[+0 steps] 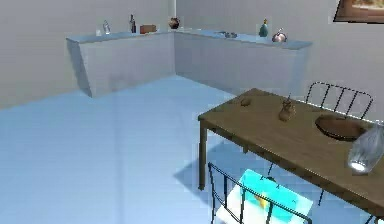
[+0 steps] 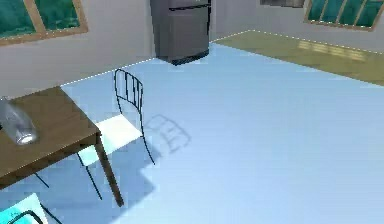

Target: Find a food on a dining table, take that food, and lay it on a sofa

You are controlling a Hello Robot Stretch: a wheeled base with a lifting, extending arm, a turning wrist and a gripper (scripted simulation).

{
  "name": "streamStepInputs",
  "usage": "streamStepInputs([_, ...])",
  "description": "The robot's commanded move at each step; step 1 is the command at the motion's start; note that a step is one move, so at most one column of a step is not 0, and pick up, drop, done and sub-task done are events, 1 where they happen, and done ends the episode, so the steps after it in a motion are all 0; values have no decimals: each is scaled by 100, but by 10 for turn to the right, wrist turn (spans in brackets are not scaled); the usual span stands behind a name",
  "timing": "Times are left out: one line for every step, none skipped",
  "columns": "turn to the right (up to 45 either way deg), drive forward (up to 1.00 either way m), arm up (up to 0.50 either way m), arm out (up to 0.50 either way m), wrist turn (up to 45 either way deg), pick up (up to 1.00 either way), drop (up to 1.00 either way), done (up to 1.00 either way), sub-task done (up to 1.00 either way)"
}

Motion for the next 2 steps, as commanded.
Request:
streamStepInputs([-420,0,0,0,0,0,0,0,0])
streamStepInputs([0,70,0,0,0,0,0,0,0])
